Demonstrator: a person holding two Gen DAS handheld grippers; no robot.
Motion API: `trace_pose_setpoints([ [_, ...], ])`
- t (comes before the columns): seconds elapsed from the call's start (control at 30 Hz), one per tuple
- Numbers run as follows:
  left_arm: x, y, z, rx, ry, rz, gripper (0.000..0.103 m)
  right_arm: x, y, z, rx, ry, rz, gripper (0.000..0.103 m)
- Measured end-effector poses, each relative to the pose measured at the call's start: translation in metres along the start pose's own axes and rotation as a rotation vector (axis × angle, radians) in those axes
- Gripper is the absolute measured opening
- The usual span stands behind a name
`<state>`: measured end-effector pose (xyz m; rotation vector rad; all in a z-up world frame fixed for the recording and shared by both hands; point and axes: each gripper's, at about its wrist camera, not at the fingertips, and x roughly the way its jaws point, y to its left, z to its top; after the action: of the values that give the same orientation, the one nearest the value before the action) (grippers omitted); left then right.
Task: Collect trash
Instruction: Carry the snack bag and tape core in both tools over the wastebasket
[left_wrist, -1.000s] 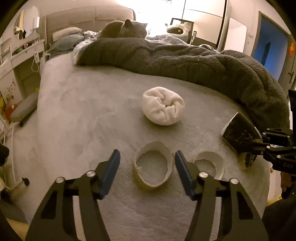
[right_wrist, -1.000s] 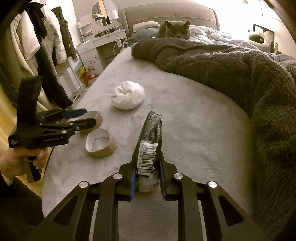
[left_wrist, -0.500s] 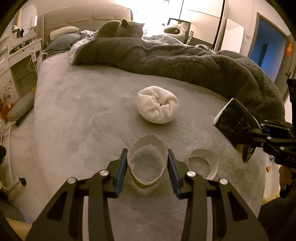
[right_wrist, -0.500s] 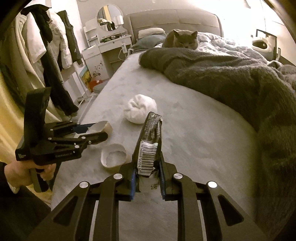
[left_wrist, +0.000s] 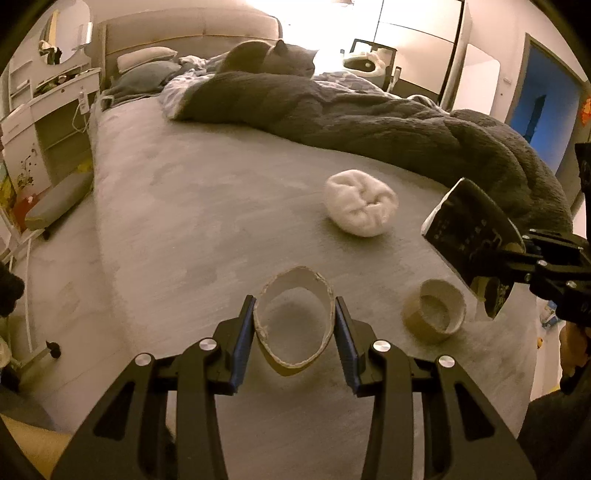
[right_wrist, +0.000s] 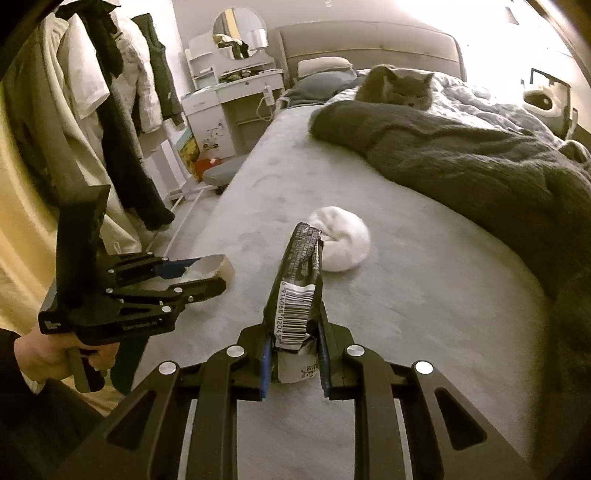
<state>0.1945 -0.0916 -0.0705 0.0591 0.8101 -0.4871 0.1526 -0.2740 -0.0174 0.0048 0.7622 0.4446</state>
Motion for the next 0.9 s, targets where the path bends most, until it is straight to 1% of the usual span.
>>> trace_pose_setpoints([
  [0.37, -0.02, 0.048, -0.016, -0.049, 0.012, 0.052, 0.044, 0.029, 0.055, 0.021, -0.06, 0.008, 0.054, 0.02],
  [0.6, -0.034, 0.085, -0.03, -0.09, 0.042, 0.087, 0.044, 0.049, 0.087, 0.029, -0.093, 0.028, 0.085, 0.02],
  [0.67, -0.037, 0.093, -0.035, -0.099, 0.054, 0.096, 0.044, 0.055, 0.097, 0.031, -0.104, 0.036, 0.094, 0.02],
  [0.9, -0.04, 0.125, -0.056, -0.15, 0.139, 0.121, 0.044, 0.075, 0.131, 0.038, -0.137, 0.06, 0.126, 0.02],
])
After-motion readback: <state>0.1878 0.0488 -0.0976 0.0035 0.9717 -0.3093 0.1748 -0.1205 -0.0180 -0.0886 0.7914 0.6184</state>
